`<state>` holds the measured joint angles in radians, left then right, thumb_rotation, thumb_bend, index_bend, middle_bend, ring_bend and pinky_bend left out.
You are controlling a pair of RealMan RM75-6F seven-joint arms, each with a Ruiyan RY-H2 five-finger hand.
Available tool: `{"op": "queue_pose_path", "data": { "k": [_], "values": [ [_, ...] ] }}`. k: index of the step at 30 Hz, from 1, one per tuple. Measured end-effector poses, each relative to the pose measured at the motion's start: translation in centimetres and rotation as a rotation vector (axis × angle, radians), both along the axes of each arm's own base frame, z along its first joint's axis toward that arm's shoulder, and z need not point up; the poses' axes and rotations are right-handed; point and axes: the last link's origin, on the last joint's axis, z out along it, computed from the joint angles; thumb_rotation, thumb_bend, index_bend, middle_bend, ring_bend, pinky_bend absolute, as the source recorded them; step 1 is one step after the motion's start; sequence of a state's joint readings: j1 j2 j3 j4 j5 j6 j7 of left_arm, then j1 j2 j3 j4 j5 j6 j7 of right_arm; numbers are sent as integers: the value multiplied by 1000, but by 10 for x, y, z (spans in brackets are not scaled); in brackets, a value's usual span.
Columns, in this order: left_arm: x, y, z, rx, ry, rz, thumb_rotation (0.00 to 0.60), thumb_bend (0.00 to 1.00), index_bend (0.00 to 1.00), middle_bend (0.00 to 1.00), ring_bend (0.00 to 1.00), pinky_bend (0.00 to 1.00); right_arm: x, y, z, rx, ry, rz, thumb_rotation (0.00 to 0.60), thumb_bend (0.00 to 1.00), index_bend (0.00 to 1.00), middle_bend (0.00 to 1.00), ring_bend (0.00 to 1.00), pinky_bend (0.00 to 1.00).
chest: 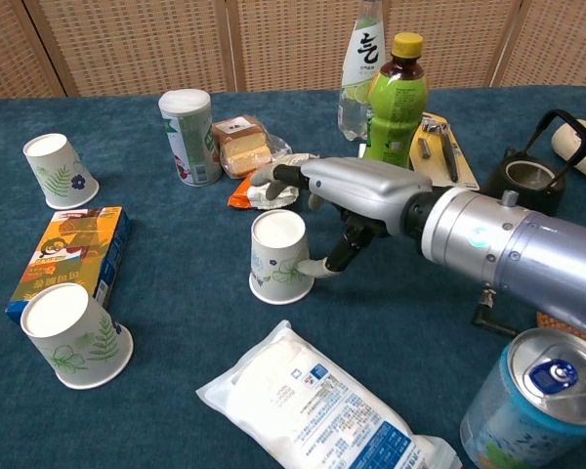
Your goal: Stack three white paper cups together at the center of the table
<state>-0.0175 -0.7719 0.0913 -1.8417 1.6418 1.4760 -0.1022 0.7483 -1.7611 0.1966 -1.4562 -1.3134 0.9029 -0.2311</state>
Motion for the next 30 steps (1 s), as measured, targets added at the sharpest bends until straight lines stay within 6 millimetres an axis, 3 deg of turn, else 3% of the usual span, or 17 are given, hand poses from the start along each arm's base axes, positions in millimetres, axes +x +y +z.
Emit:
{"op": "queue_pose_path", "data": {
  "k": [10,18,24,30],
  "values": [
    [1,-1,-2,-3,2,0,600,358,0,0,0,48,3,-9,26,-54,9,37,600,317,9,163,6,250],
    [2,-1,-3,-8,3,-4,600,358,0,0,0,48,-10,-24,82,-239,-7,67,600,340,45,176,6,250],
    [5,-3,-4,-7,10,-20,600,358,0,0,0,48,-41,-30,138,-377,-25,35,600,339,55,176,3,250],
    [10,-6,-8,-11,11,-34,600,358,0,0,0,48,-84,-19,185,-474,-25,-35,600,339,61,175,0,250]
  ]
}}
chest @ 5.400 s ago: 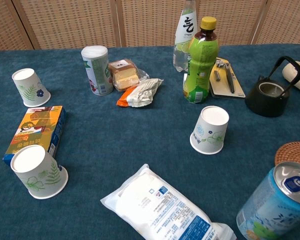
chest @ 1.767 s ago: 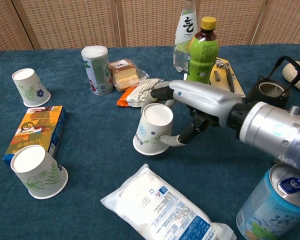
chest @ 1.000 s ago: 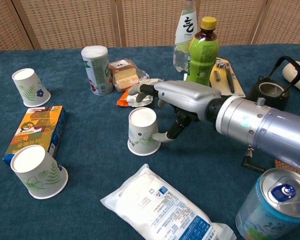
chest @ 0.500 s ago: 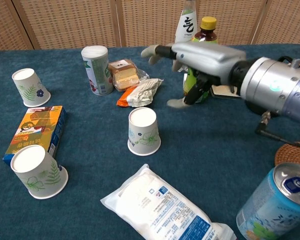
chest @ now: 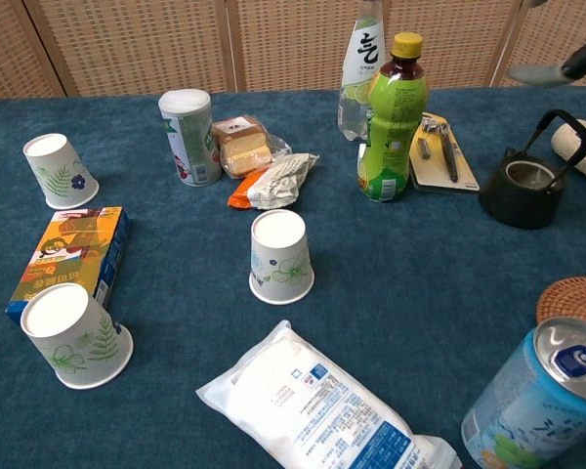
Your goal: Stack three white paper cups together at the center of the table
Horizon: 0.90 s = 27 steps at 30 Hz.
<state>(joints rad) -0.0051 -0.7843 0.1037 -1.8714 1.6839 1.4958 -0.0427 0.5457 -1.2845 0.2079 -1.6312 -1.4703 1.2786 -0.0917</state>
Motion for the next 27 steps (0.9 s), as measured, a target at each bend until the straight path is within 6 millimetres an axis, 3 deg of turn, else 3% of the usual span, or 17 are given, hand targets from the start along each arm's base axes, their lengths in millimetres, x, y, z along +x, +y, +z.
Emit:
{"op": "queue_pose_path", "data": {
  "k": [5,11,23,27],
  "values": [
    [1,-1,-1,1,0,1,600,358,0,0,0,48,-29,12,32,-80,-43,-49,600,341,62,175,0,250],
    [2,-2,-3,-1,-2,-1,600,358,0,0,0,49,-57,28,56,-159,-53,-104,600,340,63,169,0,249],
    [2,3,-12,-61,33,-3,600,358,0,0,0,65,-127,76,62,-223,50,-252,600,339,60,131,0,218],
    [9,11,-21,-99,43,-21,600,358,0,0,0,76,-141,90,63,-223,49,-275,600,341,61,131,0,218]
  ]
}}
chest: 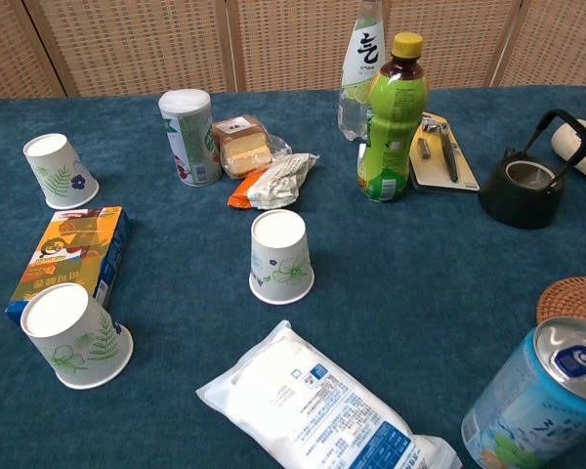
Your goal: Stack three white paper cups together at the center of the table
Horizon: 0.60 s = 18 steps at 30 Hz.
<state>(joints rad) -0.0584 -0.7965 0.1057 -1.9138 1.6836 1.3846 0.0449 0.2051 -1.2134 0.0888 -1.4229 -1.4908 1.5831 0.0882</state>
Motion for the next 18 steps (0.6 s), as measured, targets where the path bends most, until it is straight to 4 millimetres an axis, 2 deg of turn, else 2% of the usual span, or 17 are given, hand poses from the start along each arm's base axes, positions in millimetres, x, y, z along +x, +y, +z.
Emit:
{"op": "queue_pose_path", "data": {
  "k": [4,8,18],
  "values": [
    [9,8,-11,-41,17,-28,600,358,0,0,0,85,-7,6,3,-7,-11,-12,600,340,61,132,0,218],
    [19,16,-26,-95,51,-68,600,358,0,0,0,150,-9,12,8,-26,3,-11,600,340,62,135,0,218],
    [48,38,-78,-245,140,-179,600,358,0,0,0,138,-8,19,20,-60,-10,-8,600,341,63,137,0,218]
  ]
}}
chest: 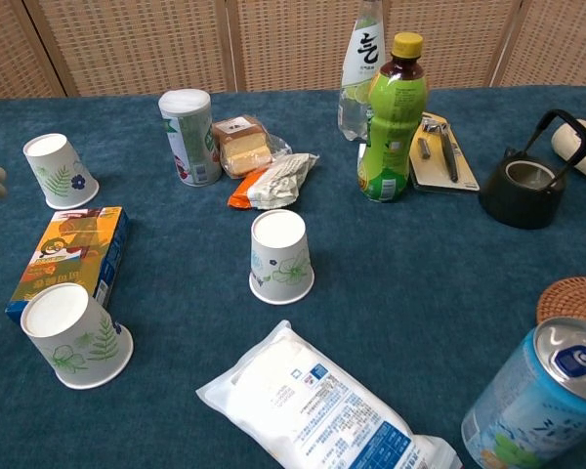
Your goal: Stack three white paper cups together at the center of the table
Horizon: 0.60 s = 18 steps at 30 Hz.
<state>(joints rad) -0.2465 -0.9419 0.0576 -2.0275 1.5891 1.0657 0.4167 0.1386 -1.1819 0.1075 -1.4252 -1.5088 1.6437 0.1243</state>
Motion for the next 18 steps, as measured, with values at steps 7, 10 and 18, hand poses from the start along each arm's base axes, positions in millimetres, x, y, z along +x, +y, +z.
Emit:
{"op": "queue_pose_path", "data": {
  "k": [7,10,18],
  "values": [
    [15,7,-28,-79,40,-31,600,358,0,0,0,100,2,1,2,-10,-12,5,600,340,64,138,0,218],
    [19,8,-36,-93,51,-38,600,357,0,0,0,92,2,0,1,-7,-15,6,600,341,64,138,0,218],
    [33,13,-65,-128,65,-66,600,358,0,0,0,86,3,0,-2,1,-20,9,600,345,63,140,0,218]
  ]
}}
